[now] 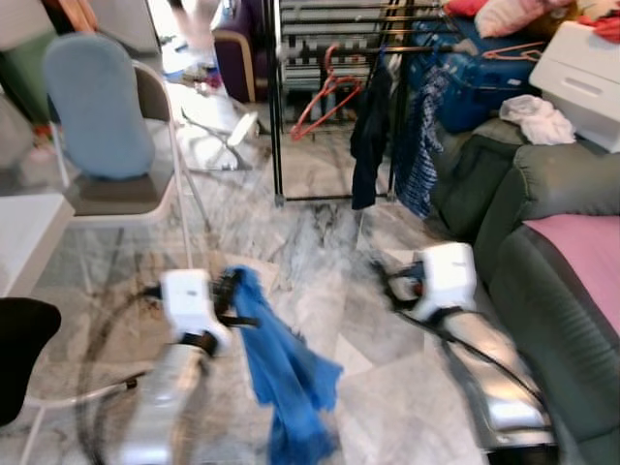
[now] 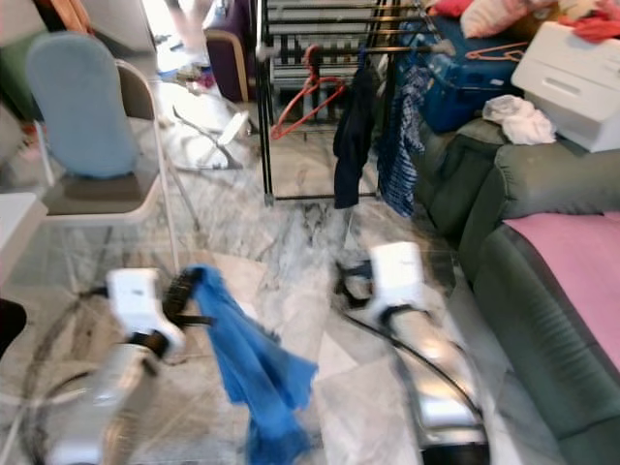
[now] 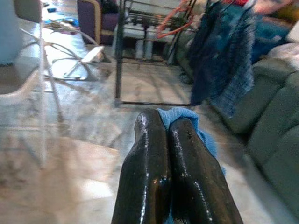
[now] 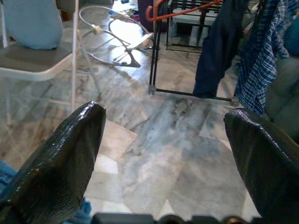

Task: Hang hanger

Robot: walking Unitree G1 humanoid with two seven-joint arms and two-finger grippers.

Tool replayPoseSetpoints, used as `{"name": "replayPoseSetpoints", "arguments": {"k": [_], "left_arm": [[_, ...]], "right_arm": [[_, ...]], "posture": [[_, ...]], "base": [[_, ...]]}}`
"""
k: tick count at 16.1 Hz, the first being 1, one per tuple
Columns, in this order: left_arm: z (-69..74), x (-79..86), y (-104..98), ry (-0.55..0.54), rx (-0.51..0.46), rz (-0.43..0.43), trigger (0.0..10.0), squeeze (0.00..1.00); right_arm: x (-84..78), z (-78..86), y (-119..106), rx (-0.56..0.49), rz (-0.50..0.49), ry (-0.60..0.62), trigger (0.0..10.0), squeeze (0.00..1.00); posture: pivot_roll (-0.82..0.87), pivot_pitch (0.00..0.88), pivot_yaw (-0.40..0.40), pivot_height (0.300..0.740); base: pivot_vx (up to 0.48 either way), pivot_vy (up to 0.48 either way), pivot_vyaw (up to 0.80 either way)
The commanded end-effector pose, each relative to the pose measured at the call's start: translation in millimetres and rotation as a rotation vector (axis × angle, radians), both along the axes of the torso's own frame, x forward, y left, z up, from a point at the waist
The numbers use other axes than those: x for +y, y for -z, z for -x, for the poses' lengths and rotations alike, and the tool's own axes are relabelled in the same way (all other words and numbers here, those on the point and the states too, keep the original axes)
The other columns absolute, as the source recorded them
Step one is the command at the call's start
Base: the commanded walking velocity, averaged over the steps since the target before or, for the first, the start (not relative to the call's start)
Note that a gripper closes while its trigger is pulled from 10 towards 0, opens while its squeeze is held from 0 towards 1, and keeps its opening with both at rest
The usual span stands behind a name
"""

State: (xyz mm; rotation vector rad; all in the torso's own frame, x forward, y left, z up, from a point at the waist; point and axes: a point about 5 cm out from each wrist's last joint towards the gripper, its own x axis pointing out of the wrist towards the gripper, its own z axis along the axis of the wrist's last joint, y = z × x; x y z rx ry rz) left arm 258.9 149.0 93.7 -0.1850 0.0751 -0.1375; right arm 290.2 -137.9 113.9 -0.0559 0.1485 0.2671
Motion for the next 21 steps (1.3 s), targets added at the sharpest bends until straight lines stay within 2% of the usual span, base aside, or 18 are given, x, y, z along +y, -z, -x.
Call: {"name": "replayPoseSetpoints", "arguments": {"k": [1, 7, 14, 17, 21], "left_arm": [[-1.5, -4.6, -6, 0.010, -0.029, 0.011, 10.0, 0.00], [-1.3, -6.6, -6, 0.016, -0.027, 0.008, 10.0, 0.00], [0.4, -5.5, -8, -0.004, -0.053, 0.012, 10.0, 0.00], [5.0, 4.2, -9, -0.034, -0.069, -0.006, 10.0, 0.00], [17.8, 14.7, 2, -0.048, -0.042, -0.036, 10.0, 0.00]], "right_arm": [[-9.1, 0.1, -2, -0.007, 0.013, 0.023, 10.0, 0.00], [-8.3, 1.7, -1, -0.008, 0.018, 0.022, 10.0, 0.00], [-8.6, 3.0, 0, -0.012, 0.029, 0.017, 10.0, 0.00], [-17.0, 8.2, -1, -0.027, 0.049, 0.030, 10.0, 0.00], [-30.6, 18.5, -3, -0.068, 0.091, 0.094, 10.0, 0.00]], "posture": [[-0.10, 0.068, 0.018, 0.740], [-0.11, 0.072, 0.021, 0.740], [-0.11, 0.070, 0.019, 0.740], [-0.10, 0.066, 0.022, 0.740], [-0.12, 0.018, 0.030, 0.740]], "base": [[0.292, 0.382, 0.00], [0.291, 0.383, 0.00], [0.000, 0.000, 0.00], [0.185, 0.000, 0.00], [0.308, 0.000, 0.00]]}}
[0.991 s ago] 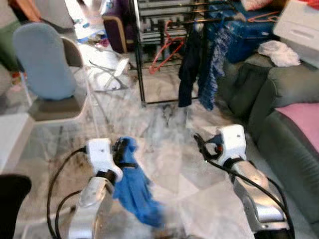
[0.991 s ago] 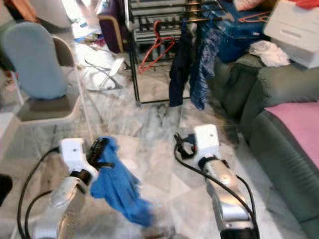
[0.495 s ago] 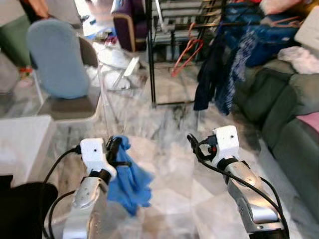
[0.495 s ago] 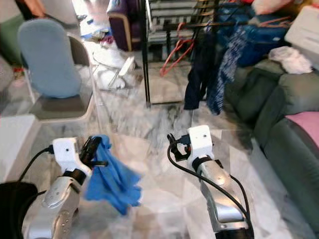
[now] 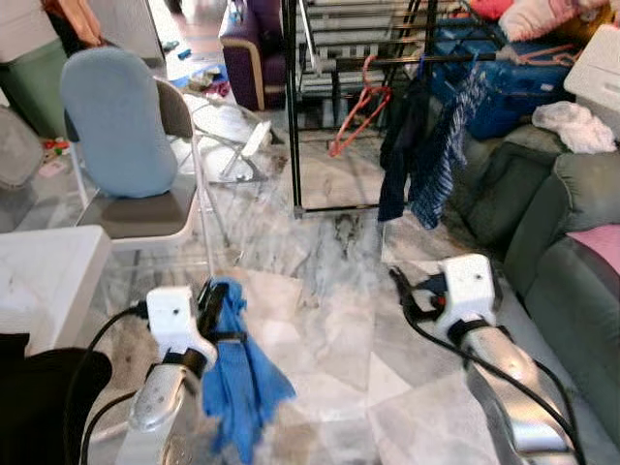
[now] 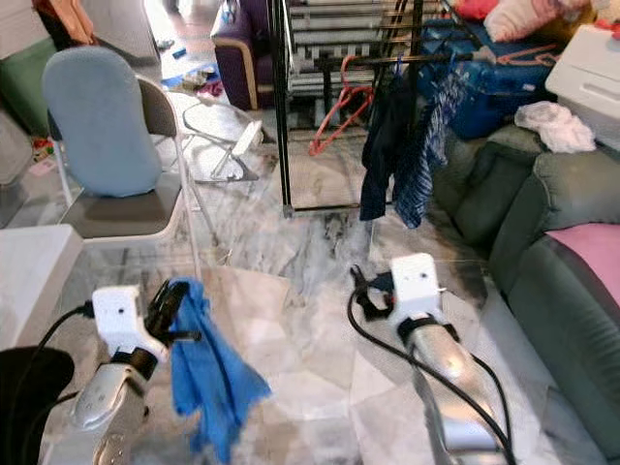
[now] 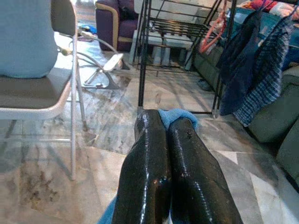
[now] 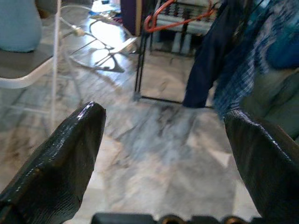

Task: Hang hanger

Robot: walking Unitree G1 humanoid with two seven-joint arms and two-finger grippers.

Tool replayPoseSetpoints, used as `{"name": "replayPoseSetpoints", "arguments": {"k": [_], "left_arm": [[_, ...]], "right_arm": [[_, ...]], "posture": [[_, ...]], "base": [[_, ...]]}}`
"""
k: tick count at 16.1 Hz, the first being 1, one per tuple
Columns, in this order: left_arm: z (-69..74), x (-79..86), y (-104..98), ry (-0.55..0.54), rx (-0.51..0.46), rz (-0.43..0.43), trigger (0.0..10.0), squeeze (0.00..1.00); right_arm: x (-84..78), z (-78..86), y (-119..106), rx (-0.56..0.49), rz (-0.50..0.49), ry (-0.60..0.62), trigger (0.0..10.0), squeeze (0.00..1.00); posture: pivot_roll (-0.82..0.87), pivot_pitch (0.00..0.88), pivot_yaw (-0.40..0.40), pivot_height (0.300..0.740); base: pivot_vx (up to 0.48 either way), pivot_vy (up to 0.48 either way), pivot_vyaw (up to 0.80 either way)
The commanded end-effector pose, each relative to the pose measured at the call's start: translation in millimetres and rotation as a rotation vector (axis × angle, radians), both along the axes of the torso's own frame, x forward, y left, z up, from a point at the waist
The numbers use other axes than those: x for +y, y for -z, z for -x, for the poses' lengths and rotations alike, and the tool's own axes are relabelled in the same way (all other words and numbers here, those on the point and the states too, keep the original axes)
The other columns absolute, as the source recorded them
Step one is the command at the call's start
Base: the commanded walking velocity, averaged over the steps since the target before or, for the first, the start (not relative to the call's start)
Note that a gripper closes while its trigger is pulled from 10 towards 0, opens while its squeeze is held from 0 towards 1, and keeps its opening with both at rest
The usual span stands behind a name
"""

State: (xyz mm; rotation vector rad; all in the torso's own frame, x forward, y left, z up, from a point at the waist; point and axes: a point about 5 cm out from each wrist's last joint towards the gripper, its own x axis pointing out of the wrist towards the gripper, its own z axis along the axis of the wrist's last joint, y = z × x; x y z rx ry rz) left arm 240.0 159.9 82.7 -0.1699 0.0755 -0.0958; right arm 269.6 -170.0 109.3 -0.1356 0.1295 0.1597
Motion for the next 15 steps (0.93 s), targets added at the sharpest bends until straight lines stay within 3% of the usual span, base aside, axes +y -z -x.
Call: {"name": "replayPoseSetpoints", "arguments": {"k": [1, 5, 10, 13, 15], "left_arm": [[2.1, 5.6, -5, -0.010, -0.035, -0.026, 10.0, 0.00], [0.7, 4.6, -3, -0.012, -0.042, -0.025, 10.0, 0.00], [-12.9, -5.7, -5, 0.014, -0.066, -0.009, 10.0, 0.00], [-17.5, -6.4, -7, 0.029, -0.076, -0.013, 10.0, 0.00], [-18.8, -4.8, -7, 0.029, -0.073, -0.016, 10.0, 0.00]], "right_arm": [[-1.6, 4.9, -4, -0.022, 0.004, 0.012, 10.0, 0.00], [1.8, 10.3, 2, -0.012, 0.000, 0.001, 10.0, 0.00], [2.6, -16.4, -14, -0.068, 0.002, 0.002, 10.0, 0.00], [1.2, -19.6, -15, -0.071, 0.004, 0.008, 10.0, 0.00], [2.2, -19.5, -14, -0.071, 0.003, 0.002, 10.0, 0.00]], "posture": [[-0.13, 0.004, 0.038, 0.740], [-0.13, 0.000, 0.035, 0.740], [-0.14, 0.000, 0.038, 0.740], [-0.14, 0.000, 0.044, 0.740], [-0.15, 0.000, 0.044, 0.740]], "base": [[0.352, 0.000, 0.00], [0.403, 0.000, 0.00], [0.423, 0.000, 0.00], [0.453, 0.000, 0.00], [0.424, 0.000, -0.80]]}}
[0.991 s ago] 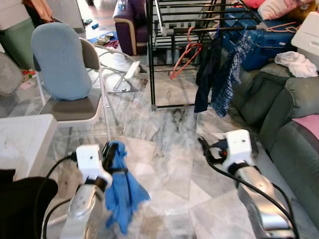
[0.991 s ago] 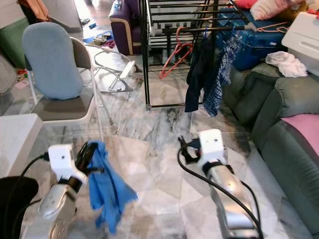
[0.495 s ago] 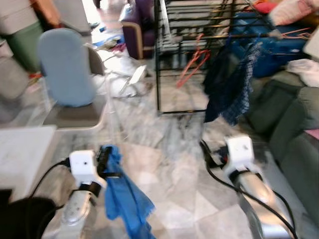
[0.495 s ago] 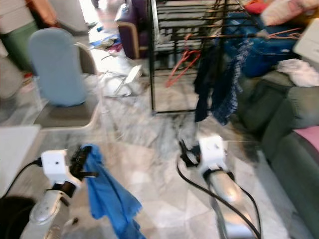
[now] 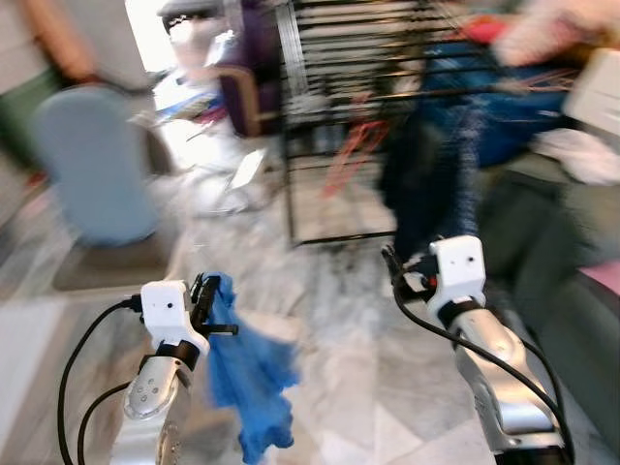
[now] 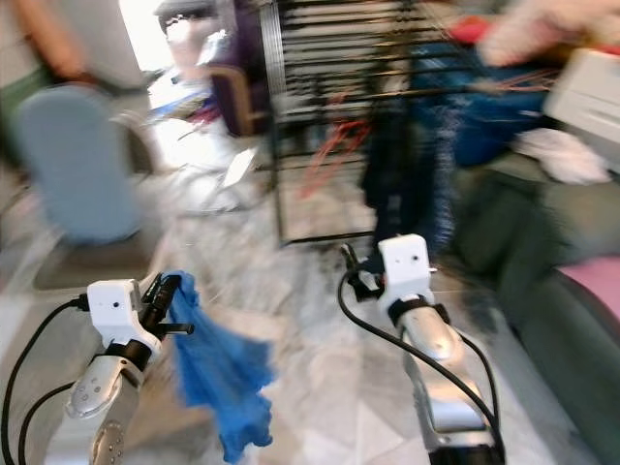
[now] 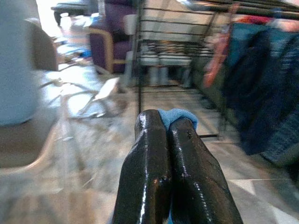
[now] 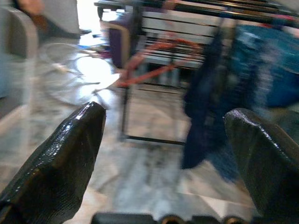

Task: Hang hanger

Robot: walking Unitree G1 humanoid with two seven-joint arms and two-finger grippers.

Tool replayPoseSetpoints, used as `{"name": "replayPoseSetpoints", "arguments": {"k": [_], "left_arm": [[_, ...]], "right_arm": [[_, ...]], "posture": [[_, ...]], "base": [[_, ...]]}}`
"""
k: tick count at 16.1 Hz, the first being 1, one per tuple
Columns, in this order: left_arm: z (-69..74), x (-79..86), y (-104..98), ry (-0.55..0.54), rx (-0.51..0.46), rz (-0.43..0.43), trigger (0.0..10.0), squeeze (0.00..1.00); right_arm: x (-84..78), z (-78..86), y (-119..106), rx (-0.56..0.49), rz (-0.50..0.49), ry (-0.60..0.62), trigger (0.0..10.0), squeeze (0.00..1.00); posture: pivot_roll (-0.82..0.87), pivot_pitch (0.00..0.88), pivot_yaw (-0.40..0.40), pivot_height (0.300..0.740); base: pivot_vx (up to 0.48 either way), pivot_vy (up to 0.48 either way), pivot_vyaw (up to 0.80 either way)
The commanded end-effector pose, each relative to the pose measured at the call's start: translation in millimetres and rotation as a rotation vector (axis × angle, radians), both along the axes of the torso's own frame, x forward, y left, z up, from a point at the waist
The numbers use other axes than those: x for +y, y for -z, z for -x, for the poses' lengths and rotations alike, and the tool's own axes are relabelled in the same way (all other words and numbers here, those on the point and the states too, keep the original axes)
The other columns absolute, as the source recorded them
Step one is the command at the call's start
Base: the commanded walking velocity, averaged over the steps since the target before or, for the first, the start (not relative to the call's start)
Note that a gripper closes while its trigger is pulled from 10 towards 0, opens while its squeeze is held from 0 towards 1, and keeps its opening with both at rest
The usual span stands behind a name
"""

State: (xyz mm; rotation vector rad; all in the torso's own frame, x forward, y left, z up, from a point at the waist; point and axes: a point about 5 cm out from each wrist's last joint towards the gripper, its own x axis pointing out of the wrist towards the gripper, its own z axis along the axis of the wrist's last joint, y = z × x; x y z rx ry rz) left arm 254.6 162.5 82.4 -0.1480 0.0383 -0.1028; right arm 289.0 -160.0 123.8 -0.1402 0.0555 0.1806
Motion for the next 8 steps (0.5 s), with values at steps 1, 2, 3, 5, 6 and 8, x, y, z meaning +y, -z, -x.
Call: {"name": "replayPoseSetpoints", "arguments": {"k": [1, 2, 3, 5, 6, 8], "left_arm": [[-4.6, -7.3, -6, 0.024, -0.034, 0.001, 10.0, 0.00], [-5.2, -9.4, -6, 0.025, -0.034, 0.006, 10.0, 0.00], [-5.8, -11.0, -6, 0.027, -0.036, 0.009, 10.0, 0.00], [-7.5, -15.6, -6, 0.039, -0.037, 0.017, 10.0, 0.00], [-9.0, -18.3, -7, 0.047, -0.041, 0.022, 10.0, 0.00], [-12.5, -21.4, -7, 0.053, -0.041, 0.026, 10.0, 0.00]], "right_arm": [[-6.7, -0.8, 1, 0.001, 0.007, 0.022, 10.0, 0.00], [-5.3, -1.9, 0, -0.003, 0.007, 0.018, 10.0, 0.00], [-4.6, -2.8, -1, -0.007, 0.007, 0.017, 10.0, 0.00], [-3.9, -4.4, -2, -0.012, 0.009, 0.014, 10.0, 0.00], [-3.5, -5.6, -3, -0.015, 0.010, 0.012, 10.0, 0.00], [-3.3, -6.7, -3, -0.018, 0.012, 0.009, 10.0, 0.00]], "posture": [[-0.15, 0.000, 0.045, 0.740], [-0.15, 0.000, 0.047, 0.740], [-0.15, 0.000, 0.049, 0.740], [-0.15, 0.000, 0.050, 0.740], [-0.16, 0.000, 0.052, 0.740], [-0.16, 0.000, 0.051, 0.740]], "base": [[0.424, 0.000, -0.79], [0.424, 0.000, -0.73], [0.424, 0.000, -0.44], [0.424, 0.000, 0.00], [0.424, 0.000, 0.00], [0.413, 0.131, 0.00]]}}
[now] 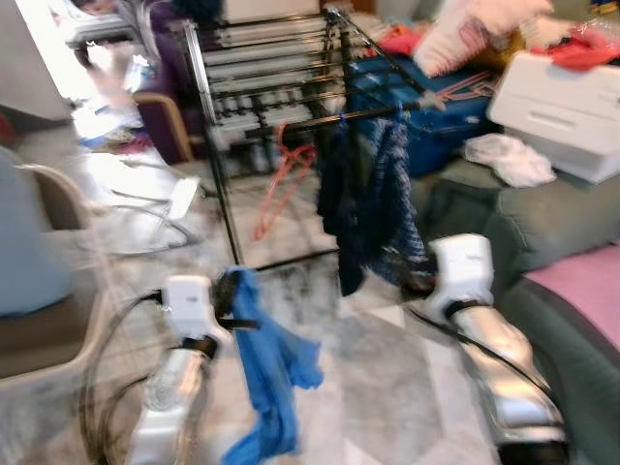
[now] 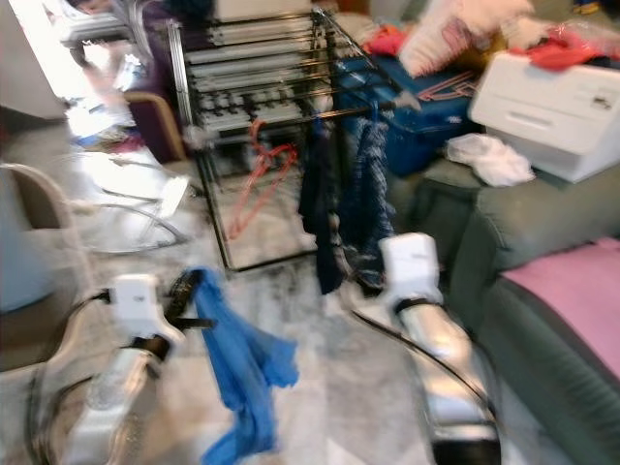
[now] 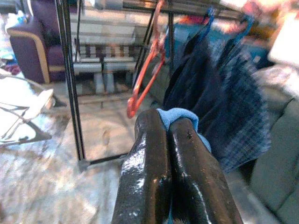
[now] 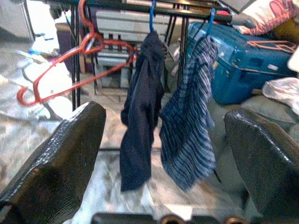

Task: Hang hanger

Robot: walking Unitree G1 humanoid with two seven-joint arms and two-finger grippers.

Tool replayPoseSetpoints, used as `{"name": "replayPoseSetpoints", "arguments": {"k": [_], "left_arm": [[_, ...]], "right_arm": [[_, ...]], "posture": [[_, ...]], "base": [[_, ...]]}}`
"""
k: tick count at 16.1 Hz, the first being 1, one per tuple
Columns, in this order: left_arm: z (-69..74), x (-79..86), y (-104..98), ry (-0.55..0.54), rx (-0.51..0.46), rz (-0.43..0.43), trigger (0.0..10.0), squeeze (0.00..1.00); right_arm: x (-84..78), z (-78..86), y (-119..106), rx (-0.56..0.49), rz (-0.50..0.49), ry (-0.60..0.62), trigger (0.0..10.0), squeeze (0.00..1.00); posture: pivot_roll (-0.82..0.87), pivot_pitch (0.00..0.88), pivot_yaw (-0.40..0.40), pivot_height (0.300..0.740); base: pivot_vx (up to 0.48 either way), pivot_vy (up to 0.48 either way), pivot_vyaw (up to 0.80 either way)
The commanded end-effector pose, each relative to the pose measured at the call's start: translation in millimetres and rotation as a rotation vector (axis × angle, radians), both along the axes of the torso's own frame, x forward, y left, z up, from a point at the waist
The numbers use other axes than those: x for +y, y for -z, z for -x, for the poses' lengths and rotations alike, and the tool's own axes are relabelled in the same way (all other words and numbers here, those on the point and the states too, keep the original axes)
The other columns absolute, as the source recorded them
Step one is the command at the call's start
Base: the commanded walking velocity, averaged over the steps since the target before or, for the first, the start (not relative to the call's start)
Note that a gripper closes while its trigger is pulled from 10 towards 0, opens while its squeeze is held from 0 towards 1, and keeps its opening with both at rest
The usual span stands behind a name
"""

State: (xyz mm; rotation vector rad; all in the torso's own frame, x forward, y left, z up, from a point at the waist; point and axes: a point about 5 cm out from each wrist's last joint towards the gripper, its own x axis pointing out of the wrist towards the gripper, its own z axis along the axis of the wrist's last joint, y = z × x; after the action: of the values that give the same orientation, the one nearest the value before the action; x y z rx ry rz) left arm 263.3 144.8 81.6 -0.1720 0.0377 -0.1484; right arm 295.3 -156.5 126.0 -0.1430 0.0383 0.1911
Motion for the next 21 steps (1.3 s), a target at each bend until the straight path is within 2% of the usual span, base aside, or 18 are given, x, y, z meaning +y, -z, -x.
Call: {"name": "replayPoseSetpoints", "arguments": {"k": [1, 5, 8, 12, 21], "left_arm": [[-5.4, -4.3, -8.6, 0.010, -0.036, 0.011, 10.0, 0.00], [-8.2, -3.8, -4.7, -0.004, -0.002, 0.010, 10.0, 0.00], [-8.7, -3.4, -6.5, -0.011, -0.022, 0.007, 10.0, 0.00], [-9.3, -5.0, -7.3, 0.001, -0.024, 0.010, 10.0, 0.00], [-10.9, -6.4, -10.9, 0.021, -0.042, -0.014, 10.0, 0.00]], "right_arm": [[-6.7, -0.4, 0.0, -0.001, 0.012, 0.020, 10.0, 0.00], [-5.0, -0.8, 0.7, -0.002, 0.015, 0.016, 10.0, 0.00], [-2.9, -0.9, 1.3, -0.002, 0.011, 0.012, 10.0, 0.00], [-1.4, -1.2, 2.5, -0.003, 0.008, 0.012, 10.0, 0.00], [0.6, -1.6, 4.0, -0.009, -0.002, 0.022, 10.0, 0.00]], "posture": [[-0.16, 0.000, 0.052, 0.740], [-0.16, 0.000, 0.057, 0.740], [-0.16, 0.000, 0.060, 0.740], [-0.16, 0.000, 0.067, 0.740], [-0.15, 0.000, 0.077, 0.740]], "base": [[0.296, 0.379, 0.00], [0.000, 0.478, 0.00], [0.000, 0.480, 0.00], [0.000, 0.000, 0.00], [0.000, 0.442, 0.00]]}}
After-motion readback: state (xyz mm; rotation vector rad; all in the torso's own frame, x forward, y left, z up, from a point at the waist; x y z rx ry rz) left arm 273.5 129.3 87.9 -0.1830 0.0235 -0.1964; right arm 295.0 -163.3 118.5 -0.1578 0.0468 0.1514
